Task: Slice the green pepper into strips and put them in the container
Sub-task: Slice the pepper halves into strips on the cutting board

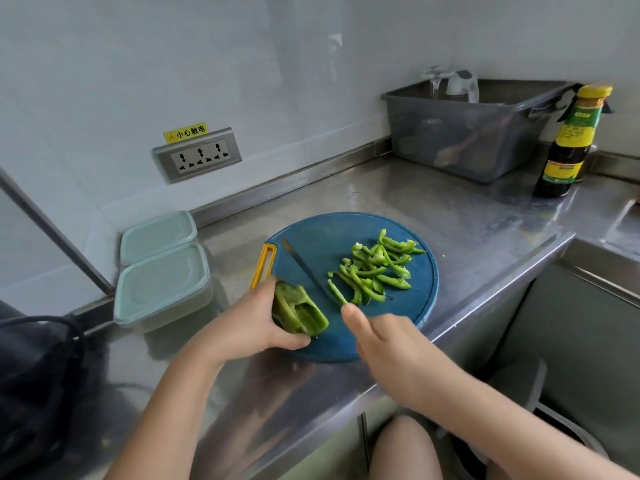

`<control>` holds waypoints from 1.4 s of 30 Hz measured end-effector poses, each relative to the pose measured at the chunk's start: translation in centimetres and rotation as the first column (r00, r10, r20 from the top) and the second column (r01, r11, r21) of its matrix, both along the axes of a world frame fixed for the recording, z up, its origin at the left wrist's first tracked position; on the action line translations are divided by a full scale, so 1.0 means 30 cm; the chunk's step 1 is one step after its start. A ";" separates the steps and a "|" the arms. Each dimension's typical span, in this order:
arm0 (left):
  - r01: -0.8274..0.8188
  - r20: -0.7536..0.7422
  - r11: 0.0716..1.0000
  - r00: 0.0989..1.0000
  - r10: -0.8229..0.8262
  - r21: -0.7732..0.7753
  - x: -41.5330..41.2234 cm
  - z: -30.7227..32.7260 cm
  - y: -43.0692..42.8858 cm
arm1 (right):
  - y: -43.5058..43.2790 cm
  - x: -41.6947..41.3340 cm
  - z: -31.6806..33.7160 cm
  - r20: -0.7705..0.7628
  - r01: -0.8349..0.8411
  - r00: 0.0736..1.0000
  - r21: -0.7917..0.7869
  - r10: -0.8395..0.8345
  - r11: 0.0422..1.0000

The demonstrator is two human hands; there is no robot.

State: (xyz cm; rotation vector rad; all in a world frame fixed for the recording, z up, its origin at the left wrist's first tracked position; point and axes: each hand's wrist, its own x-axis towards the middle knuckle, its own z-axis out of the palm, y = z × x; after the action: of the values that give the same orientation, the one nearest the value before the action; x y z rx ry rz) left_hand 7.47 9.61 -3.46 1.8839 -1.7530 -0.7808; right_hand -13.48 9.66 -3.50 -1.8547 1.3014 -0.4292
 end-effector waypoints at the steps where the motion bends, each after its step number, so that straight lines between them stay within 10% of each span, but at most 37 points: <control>1: 0.008 -0.012 1.000 1.000 -0.008 -0.001 -0.001 0.000 0.002 | 0.025 0.004 -0.001 -0.007 -0.022 1.000 -0.028 0.021 0.999; 42: 0.106 -0.052 0.994 0.993 -0.108 -0.038 -0.009 -0.007 -0.004 | 0.049 0.116 0.019 -0.106 -0.019 0.994 0.084 0.028 0.996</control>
State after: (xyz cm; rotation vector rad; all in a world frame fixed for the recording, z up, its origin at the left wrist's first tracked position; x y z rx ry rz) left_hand 7.20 9.48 -3.68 1.7418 -1.8350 -0.8267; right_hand -10.00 11.13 -2.92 -1.8429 1.3466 -0.2619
